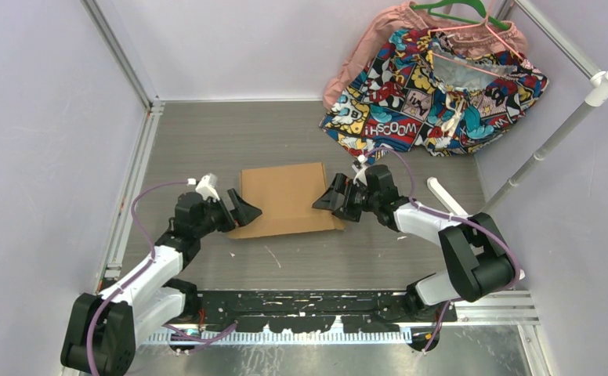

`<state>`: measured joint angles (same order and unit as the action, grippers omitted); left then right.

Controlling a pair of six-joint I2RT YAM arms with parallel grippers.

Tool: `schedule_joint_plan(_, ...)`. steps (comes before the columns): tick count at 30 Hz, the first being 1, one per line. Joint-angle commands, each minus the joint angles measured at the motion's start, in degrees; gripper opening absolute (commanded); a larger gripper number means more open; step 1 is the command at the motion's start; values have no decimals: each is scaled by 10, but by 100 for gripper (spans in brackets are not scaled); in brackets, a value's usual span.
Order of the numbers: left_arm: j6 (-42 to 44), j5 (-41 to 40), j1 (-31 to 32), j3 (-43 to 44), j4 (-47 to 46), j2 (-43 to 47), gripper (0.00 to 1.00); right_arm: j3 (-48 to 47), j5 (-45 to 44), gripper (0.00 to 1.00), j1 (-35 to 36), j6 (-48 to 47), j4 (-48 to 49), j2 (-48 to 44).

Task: Fold the paper box
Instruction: Close the paper box at the center of the board.

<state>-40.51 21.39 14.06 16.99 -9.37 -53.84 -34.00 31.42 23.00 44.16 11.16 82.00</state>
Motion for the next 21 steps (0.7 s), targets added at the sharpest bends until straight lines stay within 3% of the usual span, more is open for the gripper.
schedule_joint_plan(1,-4,21,-4,-2,-11,3,100,3,7,100,-2,6,25,-14)
schedule_joint_plan(21,-12,32,-4,-20,6,39,100,1,11,100,-2,6,23,-17)
